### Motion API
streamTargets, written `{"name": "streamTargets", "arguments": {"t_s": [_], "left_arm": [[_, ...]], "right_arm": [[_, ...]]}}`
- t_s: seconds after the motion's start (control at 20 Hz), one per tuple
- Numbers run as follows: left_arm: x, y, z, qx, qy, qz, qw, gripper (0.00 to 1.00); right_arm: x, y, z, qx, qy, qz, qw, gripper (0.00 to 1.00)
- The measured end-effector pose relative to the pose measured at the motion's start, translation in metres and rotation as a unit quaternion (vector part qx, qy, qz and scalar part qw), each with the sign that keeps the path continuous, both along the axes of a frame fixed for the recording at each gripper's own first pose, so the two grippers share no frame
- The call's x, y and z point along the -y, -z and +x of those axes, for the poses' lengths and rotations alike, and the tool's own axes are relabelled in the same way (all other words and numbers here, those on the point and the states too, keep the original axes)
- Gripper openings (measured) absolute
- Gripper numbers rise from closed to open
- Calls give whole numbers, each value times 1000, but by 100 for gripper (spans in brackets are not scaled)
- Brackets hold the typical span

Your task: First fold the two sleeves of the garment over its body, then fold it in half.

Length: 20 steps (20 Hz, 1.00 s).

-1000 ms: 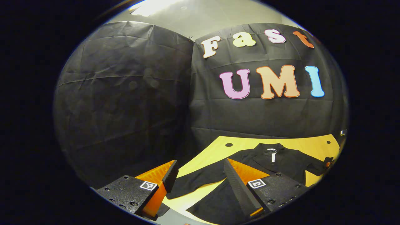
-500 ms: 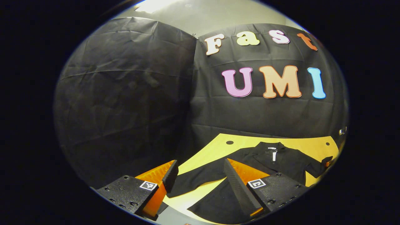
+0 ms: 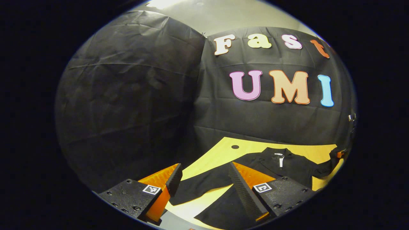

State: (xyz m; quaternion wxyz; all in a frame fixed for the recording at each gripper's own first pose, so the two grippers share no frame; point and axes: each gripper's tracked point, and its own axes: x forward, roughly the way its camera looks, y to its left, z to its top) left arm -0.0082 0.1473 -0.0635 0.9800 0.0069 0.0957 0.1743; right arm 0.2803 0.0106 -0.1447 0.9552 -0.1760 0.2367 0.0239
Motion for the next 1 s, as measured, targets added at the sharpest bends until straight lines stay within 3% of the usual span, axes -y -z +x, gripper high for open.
{"name": "streamTargets", "arguments": {"t_s": [0.1, 0.15, 0.2, 0.25, 0.3, 0.5, 0.55, 1.0], "left_arm": [[-14, 2, 2, -1, -4, -5, 1000, 89], [-22, 2, 3, 0, -7, -4, 1000, 94], [-29, 1, 4, 1, -8, 2, 1000, 89], [-36, 1, 5, 1, -9, 10, 1000, 94], [-43, 1, 6, 0, -9, 18, 1000, 89], [-57, 2, 8, 2, -10, 13, 1000, 94], [-58, 7, 8, 1, -10, 8, 1000, 90], [-70, 35, 8, -30, -13, -9, 999, 90]], "right_arm": [[-38, -13, 8, 17, -21, 2, 1000, 2], [-57, -19, 8, 24, -34, 1, 999, 2], [-78, -25, 10, 32, -47, -1, 998, 2], [-101, -29, 13, 38, -62, -2, 997, 2], [-123, -32, 16, 43, -79, -2, 996, 2], [-219, -23, 19, 38, -142, 0, 989, 2], [-243, -18, 19, 35, -158, -3, 987, 2], [-417, 74, -5, -32, -295, -24, 955, 2]]}}
